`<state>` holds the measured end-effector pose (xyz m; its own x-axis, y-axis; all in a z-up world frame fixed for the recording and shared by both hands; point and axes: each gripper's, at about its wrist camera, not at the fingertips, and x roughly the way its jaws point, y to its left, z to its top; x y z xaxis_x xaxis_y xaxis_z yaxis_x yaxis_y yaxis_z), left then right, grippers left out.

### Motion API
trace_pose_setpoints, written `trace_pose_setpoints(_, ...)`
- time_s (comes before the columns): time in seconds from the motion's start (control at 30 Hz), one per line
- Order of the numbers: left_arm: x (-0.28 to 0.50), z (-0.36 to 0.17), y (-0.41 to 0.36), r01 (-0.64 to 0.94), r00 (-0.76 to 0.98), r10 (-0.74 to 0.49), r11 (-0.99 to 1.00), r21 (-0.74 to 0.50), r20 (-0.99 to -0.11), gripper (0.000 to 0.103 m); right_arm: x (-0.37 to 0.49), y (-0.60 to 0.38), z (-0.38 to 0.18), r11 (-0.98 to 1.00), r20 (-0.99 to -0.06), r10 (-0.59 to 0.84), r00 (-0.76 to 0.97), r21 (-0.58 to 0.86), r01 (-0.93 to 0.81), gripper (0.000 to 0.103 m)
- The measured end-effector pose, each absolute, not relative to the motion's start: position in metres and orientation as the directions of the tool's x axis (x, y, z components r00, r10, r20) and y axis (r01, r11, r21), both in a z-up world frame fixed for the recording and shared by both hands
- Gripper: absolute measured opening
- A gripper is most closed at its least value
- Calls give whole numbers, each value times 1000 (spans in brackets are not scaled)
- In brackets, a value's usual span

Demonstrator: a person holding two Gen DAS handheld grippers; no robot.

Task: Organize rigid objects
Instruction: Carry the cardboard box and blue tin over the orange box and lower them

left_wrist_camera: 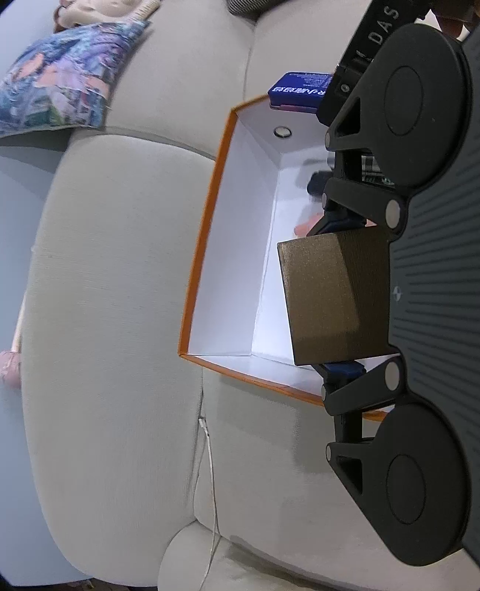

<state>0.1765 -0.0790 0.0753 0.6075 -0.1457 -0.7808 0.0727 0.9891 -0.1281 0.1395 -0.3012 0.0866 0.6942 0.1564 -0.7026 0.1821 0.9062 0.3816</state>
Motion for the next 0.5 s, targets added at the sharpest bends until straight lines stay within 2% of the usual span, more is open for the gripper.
trace_pose_setpoints(0.5, 187, 38, -87, 79, 552, -82, 996, -46, -830, 71, 167, -285, 51, 947, -789, 122, 603, 275, 168, 48)
